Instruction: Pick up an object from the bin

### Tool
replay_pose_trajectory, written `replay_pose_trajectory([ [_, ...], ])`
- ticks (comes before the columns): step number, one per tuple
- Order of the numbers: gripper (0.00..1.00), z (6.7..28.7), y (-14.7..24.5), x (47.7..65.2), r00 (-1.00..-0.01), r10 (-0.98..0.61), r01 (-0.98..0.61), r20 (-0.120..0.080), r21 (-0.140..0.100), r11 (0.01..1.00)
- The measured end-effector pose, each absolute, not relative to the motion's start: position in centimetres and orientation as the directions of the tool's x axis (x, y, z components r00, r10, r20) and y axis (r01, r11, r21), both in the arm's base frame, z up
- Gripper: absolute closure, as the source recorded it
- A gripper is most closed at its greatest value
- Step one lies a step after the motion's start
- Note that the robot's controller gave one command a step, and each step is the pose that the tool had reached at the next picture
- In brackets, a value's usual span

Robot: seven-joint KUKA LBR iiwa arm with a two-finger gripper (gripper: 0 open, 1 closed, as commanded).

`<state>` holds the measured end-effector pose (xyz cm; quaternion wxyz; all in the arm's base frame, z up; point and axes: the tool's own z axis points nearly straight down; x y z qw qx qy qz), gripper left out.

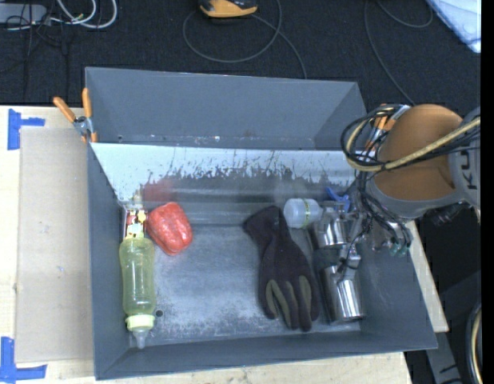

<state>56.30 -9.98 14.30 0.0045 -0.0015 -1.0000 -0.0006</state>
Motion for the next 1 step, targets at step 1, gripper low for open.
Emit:
replay_pose_trajectory([
  [1, 0.0, 14.76, -9.94, 56.45, -1.0, 0.001, 0.001, 0.002, 0.0, 1.0],
])
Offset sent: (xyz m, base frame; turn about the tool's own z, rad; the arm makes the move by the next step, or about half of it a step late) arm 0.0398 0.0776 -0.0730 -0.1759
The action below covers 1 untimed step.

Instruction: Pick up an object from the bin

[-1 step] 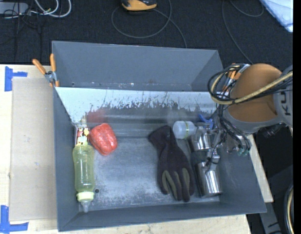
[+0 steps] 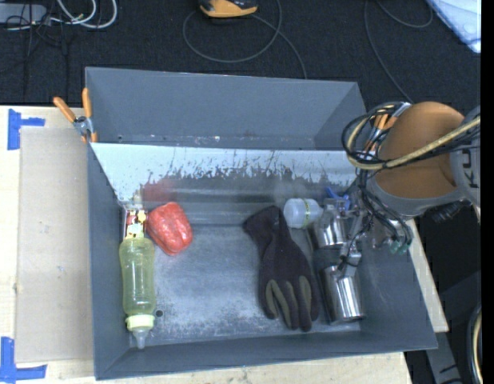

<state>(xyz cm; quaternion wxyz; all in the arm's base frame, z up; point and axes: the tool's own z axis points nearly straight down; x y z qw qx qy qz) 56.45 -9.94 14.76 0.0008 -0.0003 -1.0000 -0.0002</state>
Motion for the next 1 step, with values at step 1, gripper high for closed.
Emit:
replay_pose_trajectory([
  [1, 0.0, 12.22, -7.48, 58.05, -0.998, -0.059, -0.059, -0.002, -0.003, 0.998],
])
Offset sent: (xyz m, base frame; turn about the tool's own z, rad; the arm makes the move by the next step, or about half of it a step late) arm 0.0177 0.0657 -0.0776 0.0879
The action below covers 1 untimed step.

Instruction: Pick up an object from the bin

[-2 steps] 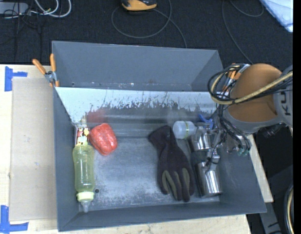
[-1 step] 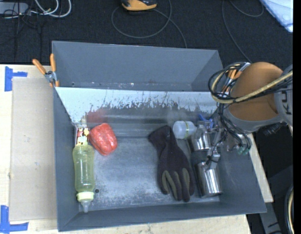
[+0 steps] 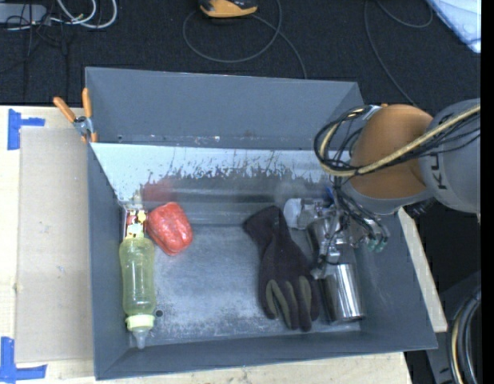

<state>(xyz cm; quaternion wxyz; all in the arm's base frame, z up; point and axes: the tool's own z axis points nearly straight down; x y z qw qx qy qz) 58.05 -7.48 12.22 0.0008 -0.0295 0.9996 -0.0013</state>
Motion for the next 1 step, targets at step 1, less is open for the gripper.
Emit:
replay_pose_trajectory([
  [1, 0.0, 8.71, -4.48, 58.26, -1.0, -0.015, -0.015, 0.005, 0.002, 1.0],
])
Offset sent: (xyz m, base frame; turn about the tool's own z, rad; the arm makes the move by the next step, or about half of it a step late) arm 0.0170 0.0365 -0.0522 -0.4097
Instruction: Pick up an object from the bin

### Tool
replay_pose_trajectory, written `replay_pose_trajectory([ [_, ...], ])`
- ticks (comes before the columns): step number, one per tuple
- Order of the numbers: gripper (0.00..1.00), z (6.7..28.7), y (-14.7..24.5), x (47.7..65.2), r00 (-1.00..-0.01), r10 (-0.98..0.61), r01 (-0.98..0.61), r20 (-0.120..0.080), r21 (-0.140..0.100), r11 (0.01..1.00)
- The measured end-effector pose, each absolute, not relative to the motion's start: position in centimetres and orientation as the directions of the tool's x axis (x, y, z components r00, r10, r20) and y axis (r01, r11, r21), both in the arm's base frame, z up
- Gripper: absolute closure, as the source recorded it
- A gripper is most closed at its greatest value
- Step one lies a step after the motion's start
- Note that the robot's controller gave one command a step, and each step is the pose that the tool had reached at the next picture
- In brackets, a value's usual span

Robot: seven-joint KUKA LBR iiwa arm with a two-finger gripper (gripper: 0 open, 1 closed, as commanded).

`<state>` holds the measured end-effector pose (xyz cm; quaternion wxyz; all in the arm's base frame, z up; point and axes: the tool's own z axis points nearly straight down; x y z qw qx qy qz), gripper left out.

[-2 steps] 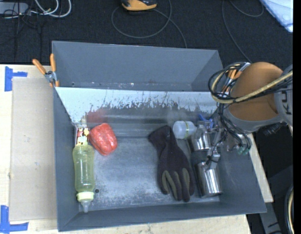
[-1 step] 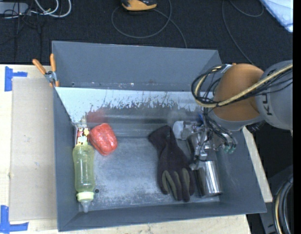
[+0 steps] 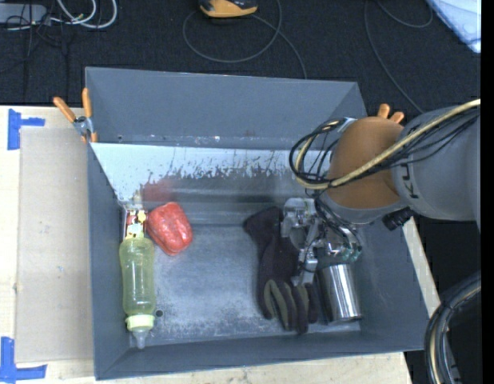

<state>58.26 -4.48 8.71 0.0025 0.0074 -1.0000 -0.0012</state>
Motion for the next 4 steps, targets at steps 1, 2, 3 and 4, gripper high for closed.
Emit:
replay_pose_trajectory([
  [1, 1.0, 7.5, -3.7, 60.0, -0.892, -0.452, -0.452, 0.0, -0.002, 0.892],
  [2, 1.0, 7.5, -3.7, 60.0, -0.893, -0.451, -0.451, 0.0, -0.002, 0.893],
  [3, 1.0, 12.4, -3.9, 59.2, -0.888, -0.459, -0.459, 0.004, 0.001, 0.888],
  [4, 1.0, 22.2, -5.3, 59.2, -0.908, -0.419, -0.419, -0.002, -0.002, 0.908],
])
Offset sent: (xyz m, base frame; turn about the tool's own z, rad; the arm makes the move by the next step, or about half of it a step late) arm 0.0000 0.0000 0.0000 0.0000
